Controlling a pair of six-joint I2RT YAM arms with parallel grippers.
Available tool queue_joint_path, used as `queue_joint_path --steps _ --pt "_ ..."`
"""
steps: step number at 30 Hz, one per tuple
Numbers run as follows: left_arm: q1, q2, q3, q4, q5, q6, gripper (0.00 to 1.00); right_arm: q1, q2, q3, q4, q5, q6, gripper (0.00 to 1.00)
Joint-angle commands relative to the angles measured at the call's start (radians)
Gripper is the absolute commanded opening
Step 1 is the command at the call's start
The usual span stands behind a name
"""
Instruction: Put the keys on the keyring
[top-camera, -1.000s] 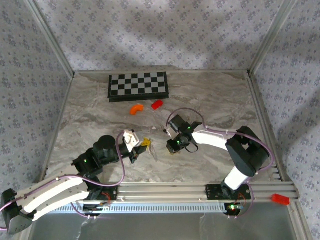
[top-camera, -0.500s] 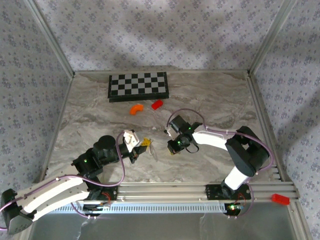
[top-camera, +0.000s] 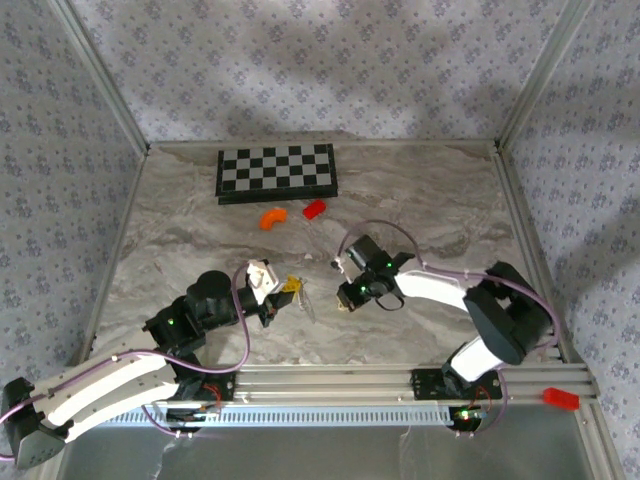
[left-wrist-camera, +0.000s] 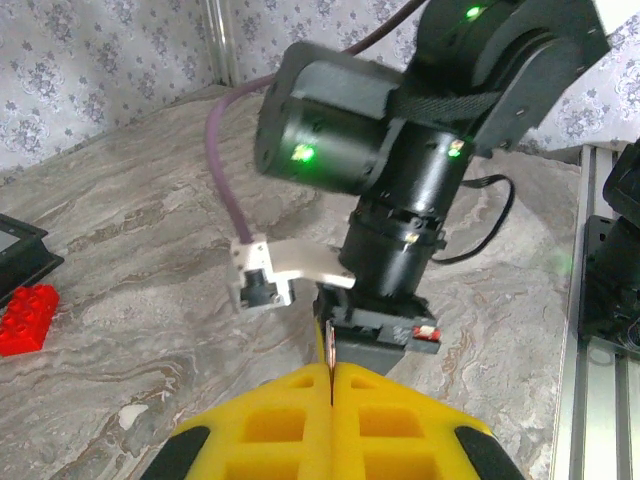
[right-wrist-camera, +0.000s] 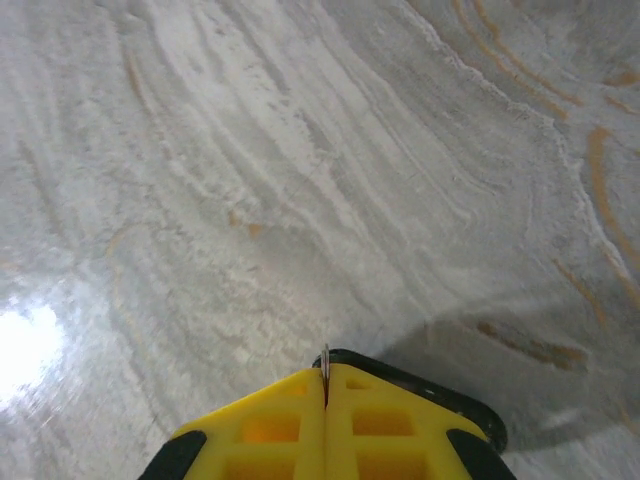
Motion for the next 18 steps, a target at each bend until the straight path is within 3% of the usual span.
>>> queue_joint_path --steps 1,6,11,18 --pt "-0.004 -0.018 0.024 0.024 0.024 0.002 0.00 0.013 -0.162 -0.048 0.071 0.004 -0.063 0.00" --pt "-0.005 -0.020 0.018 0.061 0.061 0.001 0.00 0.051 -0.444 -0.150 0.159 0.053 -0.155 0.00" --pt "-0.005 -0.017 0.036 0.074 0.108 0.007 0.00 0.094 -0.666 -0.190 0.225 0.005 -0.211 0.00" --pt "-0.005 -0.005 0.058 0.101 0.192 0.008 0.00 0.181 -0.703 -0.019 0.030 -0.069 -0.291 0.00"
